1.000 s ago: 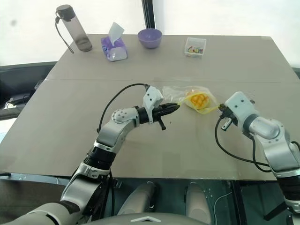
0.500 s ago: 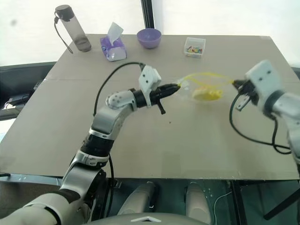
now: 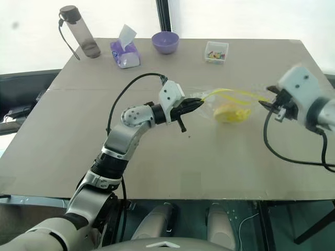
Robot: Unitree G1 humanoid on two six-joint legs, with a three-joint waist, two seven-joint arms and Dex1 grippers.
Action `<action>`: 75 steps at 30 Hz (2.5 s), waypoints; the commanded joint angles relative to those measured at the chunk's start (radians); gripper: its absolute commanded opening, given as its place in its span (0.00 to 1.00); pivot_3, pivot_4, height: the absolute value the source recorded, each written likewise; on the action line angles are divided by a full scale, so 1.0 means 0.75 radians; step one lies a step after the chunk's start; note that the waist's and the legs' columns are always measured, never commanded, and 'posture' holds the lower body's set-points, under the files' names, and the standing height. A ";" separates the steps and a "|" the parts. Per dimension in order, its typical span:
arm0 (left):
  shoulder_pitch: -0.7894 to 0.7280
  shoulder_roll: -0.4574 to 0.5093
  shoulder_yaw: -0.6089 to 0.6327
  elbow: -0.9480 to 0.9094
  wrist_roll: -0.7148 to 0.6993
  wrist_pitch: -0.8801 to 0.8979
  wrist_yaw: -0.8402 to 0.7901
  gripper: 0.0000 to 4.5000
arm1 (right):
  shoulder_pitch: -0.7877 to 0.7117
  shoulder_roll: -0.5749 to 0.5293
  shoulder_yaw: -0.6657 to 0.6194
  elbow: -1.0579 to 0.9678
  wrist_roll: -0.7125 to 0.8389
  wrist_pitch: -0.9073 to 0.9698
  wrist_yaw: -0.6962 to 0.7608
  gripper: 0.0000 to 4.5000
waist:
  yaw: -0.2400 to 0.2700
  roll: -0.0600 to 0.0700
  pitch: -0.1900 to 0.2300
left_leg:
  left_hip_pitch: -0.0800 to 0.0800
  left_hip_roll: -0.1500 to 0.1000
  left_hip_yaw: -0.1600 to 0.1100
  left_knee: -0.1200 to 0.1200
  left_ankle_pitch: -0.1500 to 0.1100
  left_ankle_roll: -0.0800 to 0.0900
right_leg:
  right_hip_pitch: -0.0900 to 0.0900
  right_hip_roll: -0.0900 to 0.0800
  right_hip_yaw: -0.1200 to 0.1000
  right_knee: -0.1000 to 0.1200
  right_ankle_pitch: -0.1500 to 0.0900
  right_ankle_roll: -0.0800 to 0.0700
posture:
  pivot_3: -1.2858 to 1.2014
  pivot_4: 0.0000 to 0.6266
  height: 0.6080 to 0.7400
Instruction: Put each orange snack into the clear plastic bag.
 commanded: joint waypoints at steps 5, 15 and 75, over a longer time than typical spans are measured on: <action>-0.079 0.037 -0.023 -0.092 0.096 -0.083 0.026 0.00 | -0.337 0.193 0.421 -0.183 -0.058 0.000 -0.021 0.41 | 0.004 -0.001 0.000 | -0.001 0.001 -0.002 0.000 0.000 -0.001 | 0.000 0.001 -0.001 0.000 0.000 0.000 | 0.52 0.24 1.00; -0.138 0.115 -0.081 -0.102 0.213 -0.188 -0.020 0.00 | -0.451 0.285 0.628 0.005 -0.314 -0.257 -0.007 0.41 | 0.005 -0.001 0.001 | -0.003 -0.002 -0.002 0.000 0.000 -0.001 | -0.001 -0.001 -0.002 -0.002 0.000 0.000 | 0.52 0.24 1.00; -0.102 0.078 -0.036 -0.070 0.188 -0.159 0.007 0.00 | -0.418 0.318 0.518 0.010 -0.375 -0.219 0.049 0.01 | 0.004 -0.001 0.001 | -0.002 -0.002 -0.002 0.000 0.000 -0.001 | -0.001 -0.001 -0.002 -0.001 0.000 0.000 | 0.52 0.24 1.00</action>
